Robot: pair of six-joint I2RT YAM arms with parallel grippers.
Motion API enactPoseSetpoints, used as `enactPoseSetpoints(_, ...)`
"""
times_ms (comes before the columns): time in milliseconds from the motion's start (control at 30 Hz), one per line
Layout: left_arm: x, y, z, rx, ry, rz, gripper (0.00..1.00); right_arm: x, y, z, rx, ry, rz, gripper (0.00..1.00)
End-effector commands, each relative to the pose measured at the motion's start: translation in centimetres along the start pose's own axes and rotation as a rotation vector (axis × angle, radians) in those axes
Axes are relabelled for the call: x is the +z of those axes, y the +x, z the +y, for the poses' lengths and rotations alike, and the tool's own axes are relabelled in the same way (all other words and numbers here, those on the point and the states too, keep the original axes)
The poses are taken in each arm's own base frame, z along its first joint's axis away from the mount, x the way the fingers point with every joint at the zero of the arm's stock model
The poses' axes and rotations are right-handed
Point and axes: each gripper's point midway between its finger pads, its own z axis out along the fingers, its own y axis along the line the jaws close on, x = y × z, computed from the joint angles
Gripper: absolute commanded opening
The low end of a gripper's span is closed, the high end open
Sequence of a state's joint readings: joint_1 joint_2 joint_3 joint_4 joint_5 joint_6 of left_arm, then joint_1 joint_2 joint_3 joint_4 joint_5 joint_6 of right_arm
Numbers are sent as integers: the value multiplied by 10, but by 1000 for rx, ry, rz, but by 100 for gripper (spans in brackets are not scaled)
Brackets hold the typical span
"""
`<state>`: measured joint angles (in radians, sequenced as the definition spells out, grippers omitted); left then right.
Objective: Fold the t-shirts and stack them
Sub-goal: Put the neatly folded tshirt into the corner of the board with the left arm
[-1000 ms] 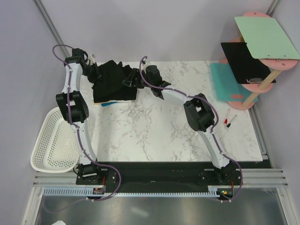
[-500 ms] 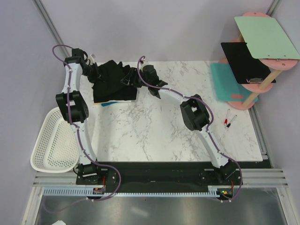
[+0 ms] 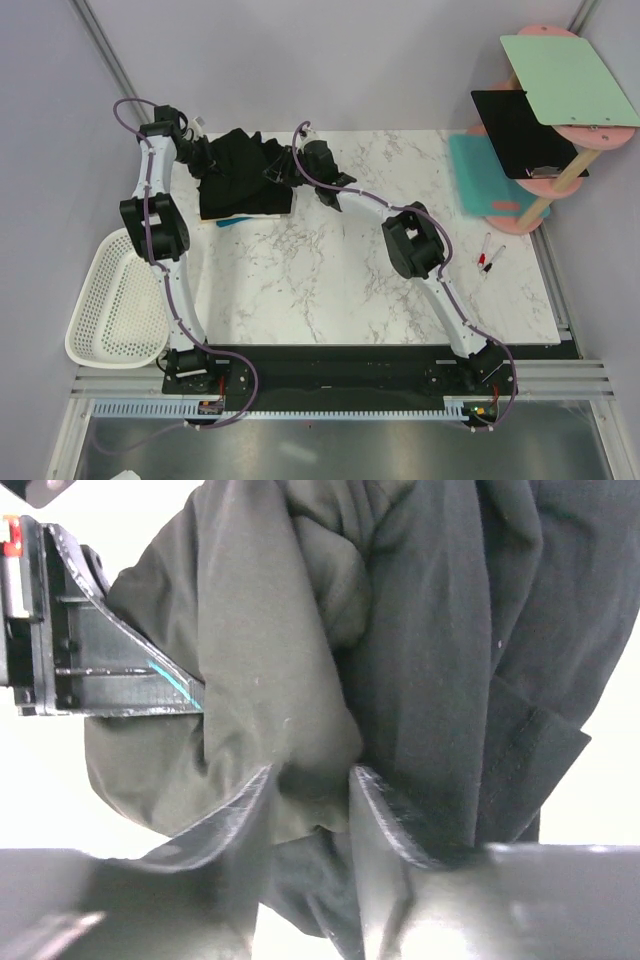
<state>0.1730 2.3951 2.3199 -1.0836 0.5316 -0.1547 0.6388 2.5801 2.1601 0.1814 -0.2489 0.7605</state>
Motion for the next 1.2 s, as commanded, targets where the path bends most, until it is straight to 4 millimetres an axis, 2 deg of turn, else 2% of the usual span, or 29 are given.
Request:
enactPoseSetpoints(0, 8, 8, -4, 0, 41, 36, 2, 7, -3, 16, -8, -69, -25, 36)
enactPoseSetpoints(33, 9, 8, -4, -1, 41, 37, 2, 7, -1, 18, -12, -77, -18, 32)
enactPoseSetpoints(133, 9, 8, -4, 0, 42, 36, 3, 5, -1, 19, -19, -85, -20, 10)
enactPoseSetpoints(167, 9, 7, -4, 1, 41, 35, 3, 4, 3, 16, -18, -85, -13, 7)
enactPoseSetpoints(233, 8, 7, -5, 0, 41, 34, 4, -3, -2, 25, -23, -103, -23, 0)
enactPoseSetpoints(267, 7, 6, -5, 2, 40, 30, 4, -6, 4, 21, -21, -97, -16, 0)
enactPoseSetpoints(300, 7, 5, -5, 3, 38, 28, 4, -13, -6, 31, -28, -110, -35, 0)
enactPoseSetpoints(433, 5, 2, -8, 7, 47, 15, 5, -38, -18, 50, -24, -146, -86, 0)
enactPoseSetpoints(567, 4, -2, -12, 9, 66, 4, 6, -63, -17, 62, -21, -162, -99, 0)
enactPoseSetpoints(800, 3, -7, -17, 11, 88, -15, 7, -72, -20, 79, -31, -194, -93, 0)
enactPoseSetpoints(933, 5, -7, -16, 5, 83, -14, 8, -70, -11, 74, -18, -186, -66, 0)
enactPoseSetpoints(1167, 4, -14, -13, -4, 59, -41, 13, -61, 25, 42, 43, -123, 17, 2)
